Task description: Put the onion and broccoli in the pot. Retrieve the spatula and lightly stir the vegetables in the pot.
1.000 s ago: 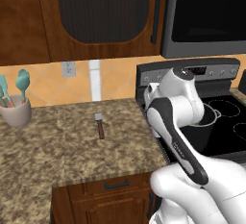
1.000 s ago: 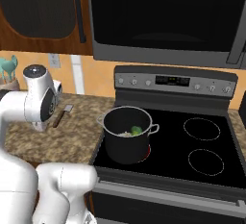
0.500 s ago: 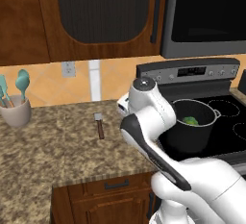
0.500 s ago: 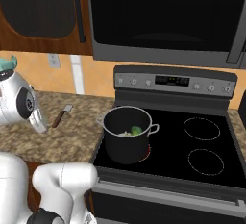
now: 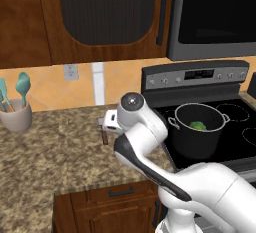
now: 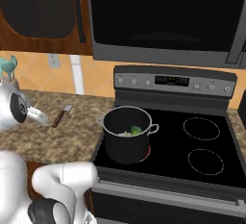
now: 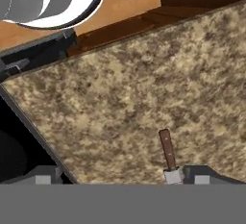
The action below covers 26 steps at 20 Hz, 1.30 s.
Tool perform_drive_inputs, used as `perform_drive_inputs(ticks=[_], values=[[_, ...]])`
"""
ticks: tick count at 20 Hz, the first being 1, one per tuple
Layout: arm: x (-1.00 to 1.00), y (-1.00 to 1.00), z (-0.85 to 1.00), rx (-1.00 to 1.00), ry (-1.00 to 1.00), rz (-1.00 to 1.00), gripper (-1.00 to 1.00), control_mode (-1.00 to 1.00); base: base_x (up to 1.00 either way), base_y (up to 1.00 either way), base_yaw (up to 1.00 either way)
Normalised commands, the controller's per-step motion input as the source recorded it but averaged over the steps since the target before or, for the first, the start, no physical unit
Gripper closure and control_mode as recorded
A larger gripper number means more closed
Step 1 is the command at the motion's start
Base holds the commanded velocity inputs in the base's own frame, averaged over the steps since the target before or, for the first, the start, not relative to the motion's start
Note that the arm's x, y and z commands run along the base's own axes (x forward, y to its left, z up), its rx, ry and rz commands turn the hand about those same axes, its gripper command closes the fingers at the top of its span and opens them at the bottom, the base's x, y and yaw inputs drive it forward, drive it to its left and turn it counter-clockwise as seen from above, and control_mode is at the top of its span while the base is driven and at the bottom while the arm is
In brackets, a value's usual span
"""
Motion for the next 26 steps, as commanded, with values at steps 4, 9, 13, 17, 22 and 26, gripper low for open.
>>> perform_drive_inputs(ticks=[4, 9, 13, 17, 22, 26], values=[[0.40, 0.09, -0.58, -0.10, -0.09, 0.36, -1.00, -1.00, 0.00, 0.00, 0.00], [0.42, 0.24, -0.36, -0.02, 0.00, 0.07, -1.00, -1.00, 0.00, 0.00, 0.00], [0.47, 0.39, -0.16, -0.02, 0.00, 0.00, -1.00, -1.00, 0.00, 0.00, 0.00], [0.60, 0.30, -0.12, -0.01, 0.00, 0.00, -1.00, -1.00, 0.00, 0.00, 0.00], [0.63, 0.21, -0.25, -0.02, 0.00, 0.00, -1.00, -1.00, 0.00, 0.00, 0.00], [0.39, 0.21, -0.45, -0.03, 0.00, 0.00, -1.00, -1.00, 0.00, 0.00, 0.00]])
